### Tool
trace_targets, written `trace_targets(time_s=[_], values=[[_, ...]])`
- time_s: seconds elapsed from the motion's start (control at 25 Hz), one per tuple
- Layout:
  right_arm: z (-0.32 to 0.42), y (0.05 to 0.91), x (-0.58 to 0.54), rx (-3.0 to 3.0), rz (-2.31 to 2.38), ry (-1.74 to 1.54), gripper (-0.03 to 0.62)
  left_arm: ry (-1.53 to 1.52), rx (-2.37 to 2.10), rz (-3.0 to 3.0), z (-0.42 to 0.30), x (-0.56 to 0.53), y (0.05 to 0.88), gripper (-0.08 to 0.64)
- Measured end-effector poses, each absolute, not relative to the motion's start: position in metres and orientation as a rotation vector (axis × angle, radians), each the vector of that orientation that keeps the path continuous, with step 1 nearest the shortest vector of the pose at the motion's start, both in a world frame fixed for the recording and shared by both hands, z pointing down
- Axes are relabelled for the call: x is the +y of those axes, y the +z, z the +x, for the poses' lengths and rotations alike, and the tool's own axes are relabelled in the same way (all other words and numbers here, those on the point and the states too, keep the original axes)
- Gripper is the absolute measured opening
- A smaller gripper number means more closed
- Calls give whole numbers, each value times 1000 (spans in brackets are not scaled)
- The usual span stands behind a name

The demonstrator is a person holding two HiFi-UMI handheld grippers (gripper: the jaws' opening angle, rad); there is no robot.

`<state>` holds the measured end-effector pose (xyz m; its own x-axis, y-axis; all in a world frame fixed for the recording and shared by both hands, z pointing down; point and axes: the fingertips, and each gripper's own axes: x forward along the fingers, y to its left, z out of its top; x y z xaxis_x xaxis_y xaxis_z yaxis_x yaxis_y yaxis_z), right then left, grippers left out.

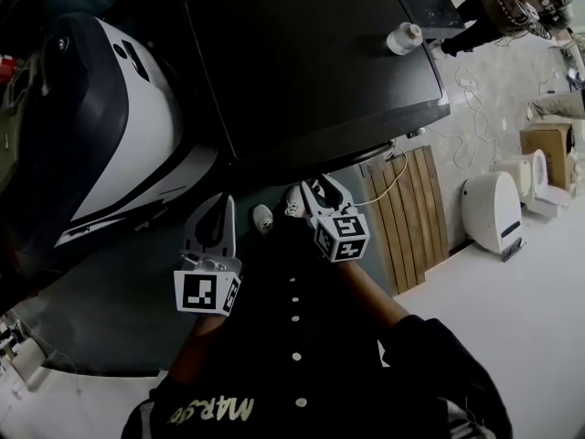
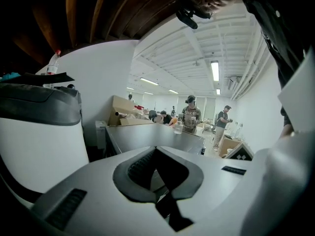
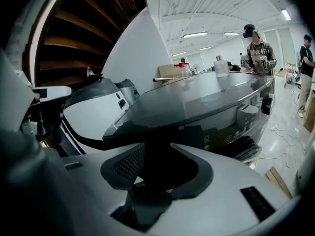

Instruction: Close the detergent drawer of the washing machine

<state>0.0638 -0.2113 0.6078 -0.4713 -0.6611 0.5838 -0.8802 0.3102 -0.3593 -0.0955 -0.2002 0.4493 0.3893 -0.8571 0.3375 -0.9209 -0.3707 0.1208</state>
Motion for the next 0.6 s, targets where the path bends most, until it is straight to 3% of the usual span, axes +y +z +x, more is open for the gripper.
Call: trace_targets(time_s=[0.6], values=[[104,445,-264,-2548,1469,481,57,224,-1632,2447,-88,-221,389,3]])
